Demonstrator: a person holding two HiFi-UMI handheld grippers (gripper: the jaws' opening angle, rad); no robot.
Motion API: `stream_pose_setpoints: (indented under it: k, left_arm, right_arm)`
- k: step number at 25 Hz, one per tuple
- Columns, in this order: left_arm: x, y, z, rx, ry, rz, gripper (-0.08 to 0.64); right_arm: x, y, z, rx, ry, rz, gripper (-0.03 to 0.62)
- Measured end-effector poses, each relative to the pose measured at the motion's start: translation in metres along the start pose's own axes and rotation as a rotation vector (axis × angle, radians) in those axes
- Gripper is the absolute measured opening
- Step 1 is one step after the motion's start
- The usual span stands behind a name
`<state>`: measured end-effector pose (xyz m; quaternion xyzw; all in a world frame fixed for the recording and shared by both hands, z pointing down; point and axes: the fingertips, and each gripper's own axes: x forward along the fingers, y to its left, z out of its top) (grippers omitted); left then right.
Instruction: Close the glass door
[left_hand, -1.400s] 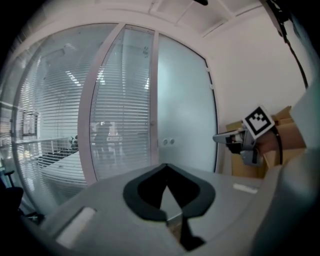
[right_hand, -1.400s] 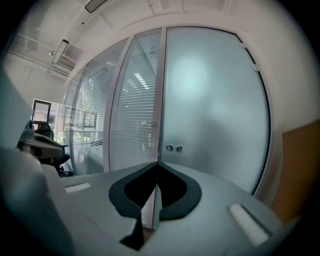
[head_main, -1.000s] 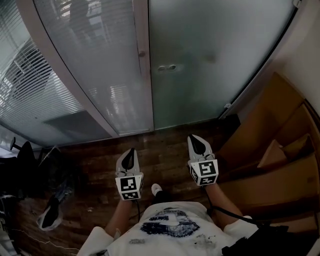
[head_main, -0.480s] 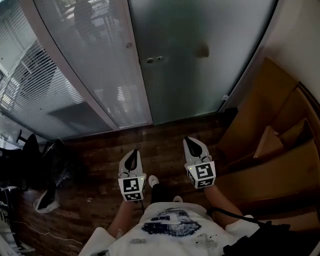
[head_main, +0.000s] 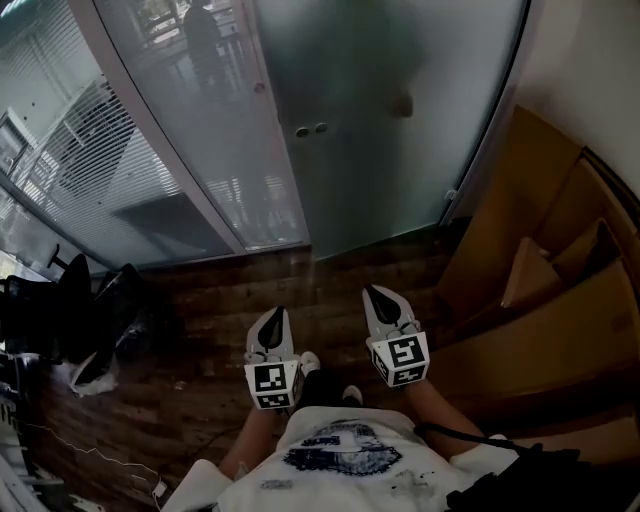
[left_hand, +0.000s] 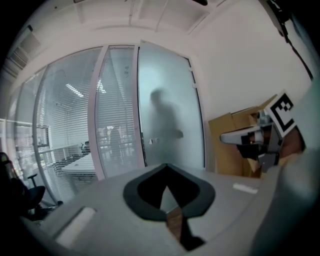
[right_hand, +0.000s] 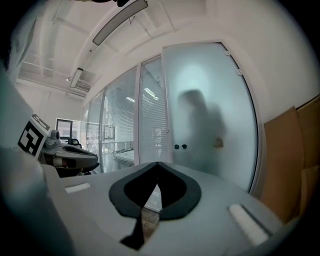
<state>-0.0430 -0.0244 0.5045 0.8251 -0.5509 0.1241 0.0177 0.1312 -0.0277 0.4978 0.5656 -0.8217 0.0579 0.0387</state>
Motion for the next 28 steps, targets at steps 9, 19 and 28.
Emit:
stream_pose_setpoints:
  k: [9,19,28]
  left_arm:
    - [-0.018,-0.006,-0.003,0.020,-0.011,-0.017,0.003]
    - [-0.043,-0.002,-0.002,0.019,-0.031,-0.055,0.003]
    - [-0.075,0.011,-0.015,0.011,-0.039,-0.072,0.003]
  right_arm:
    - [-0.020,0.023,-0.004,-0.001,0.016,0.014,0.006]
    - [-0.030,0.053,-0.001,0.009,0.020,0.008,0.006]
    - [-0.044,0.096,-0.007,0.011,0.019,0.006,0.006]
